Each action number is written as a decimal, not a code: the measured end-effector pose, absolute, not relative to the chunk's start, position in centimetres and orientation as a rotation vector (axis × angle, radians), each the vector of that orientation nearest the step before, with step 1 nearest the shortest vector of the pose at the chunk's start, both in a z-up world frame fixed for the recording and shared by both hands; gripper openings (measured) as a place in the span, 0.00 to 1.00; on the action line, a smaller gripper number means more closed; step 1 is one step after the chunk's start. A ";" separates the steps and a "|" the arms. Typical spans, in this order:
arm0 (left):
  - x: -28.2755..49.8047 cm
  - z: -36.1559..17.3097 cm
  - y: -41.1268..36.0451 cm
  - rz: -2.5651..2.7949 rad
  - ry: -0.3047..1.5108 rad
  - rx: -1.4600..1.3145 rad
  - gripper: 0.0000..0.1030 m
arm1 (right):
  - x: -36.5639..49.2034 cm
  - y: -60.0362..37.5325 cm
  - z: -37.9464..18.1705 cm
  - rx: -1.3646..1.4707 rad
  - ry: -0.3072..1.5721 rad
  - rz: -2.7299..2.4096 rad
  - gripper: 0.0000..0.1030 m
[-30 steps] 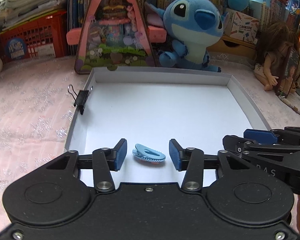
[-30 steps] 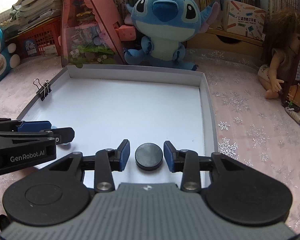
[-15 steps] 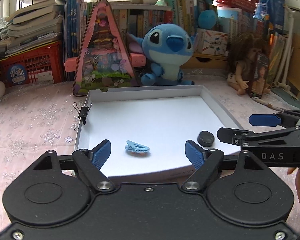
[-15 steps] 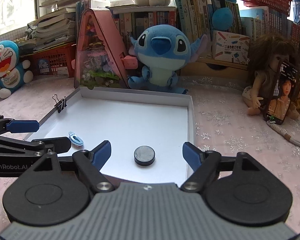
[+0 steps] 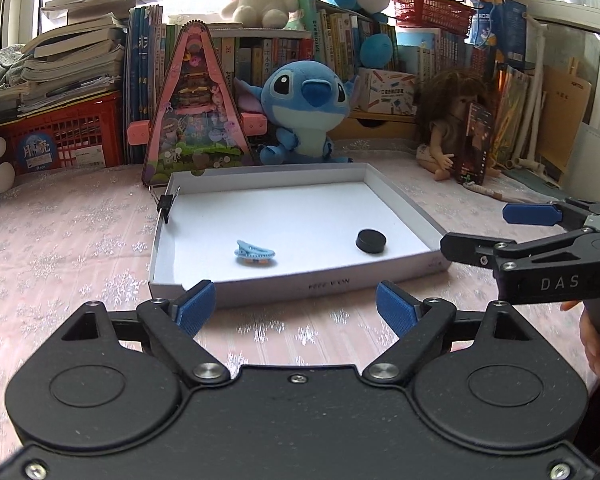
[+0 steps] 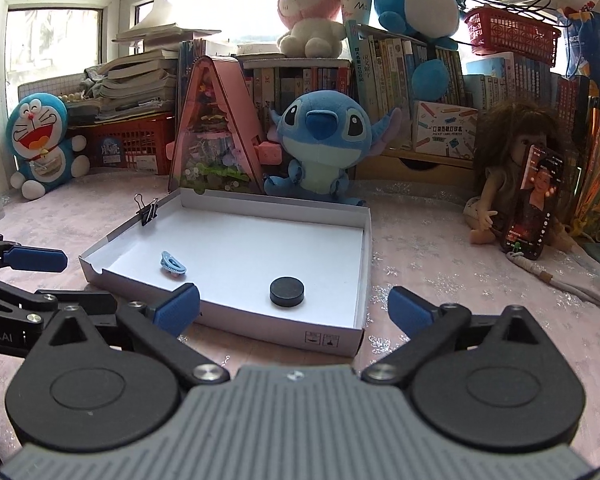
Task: Organize rigid objects
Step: 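Withdraw both open tools from the tray back toward the remaining objects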
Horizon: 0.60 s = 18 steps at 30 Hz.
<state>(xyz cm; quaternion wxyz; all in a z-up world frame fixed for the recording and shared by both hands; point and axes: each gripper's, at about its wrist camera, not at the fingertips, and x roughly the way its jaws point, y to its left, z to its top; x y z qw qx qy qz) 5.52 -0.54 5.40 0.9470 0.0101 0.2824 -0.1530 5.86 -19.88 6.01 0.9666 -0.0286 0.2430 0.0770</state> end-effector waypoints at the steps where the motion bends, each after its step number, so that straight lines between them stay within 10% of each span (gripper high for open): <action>1: 5.1 5.3 -0.5 -0.312 0.573 0.024 0.84 | 5.3 -19.9 5.9 -0.061 0.483 0.154 1.00; 18: 0.2 3.0 1.8 -0.315 0.603 0.039 0.84 | -0.9 -21.2 2.9 -0.084 0.419 0.108 1.00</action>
